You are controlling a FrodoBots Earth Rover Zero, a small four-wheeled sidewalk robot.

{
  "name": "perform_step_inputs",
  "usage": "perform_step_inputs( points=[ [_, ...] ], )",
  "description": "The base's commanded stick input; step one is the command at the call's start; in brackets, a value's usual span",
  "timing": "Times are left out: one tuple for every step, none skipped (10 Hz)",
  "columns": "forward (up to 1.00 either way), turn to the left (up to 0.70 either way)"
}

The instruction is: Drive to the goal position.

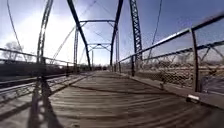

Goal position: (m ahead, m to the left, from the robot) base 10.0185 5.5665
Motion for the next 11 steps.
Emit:
perform_step_inputs(
  points=[
    [1.00,0.00],
    [1.00,0.00],
    [1.00,0.00],
    [1.00,0.00],
    [1.00,0.22],
    [1.00,0.40],
    [1.00,0.40],
    [1.00,0.40],
    [1.00,0.40],
    [1.00,0.40],
    [1.00,0.40]
  ],
)
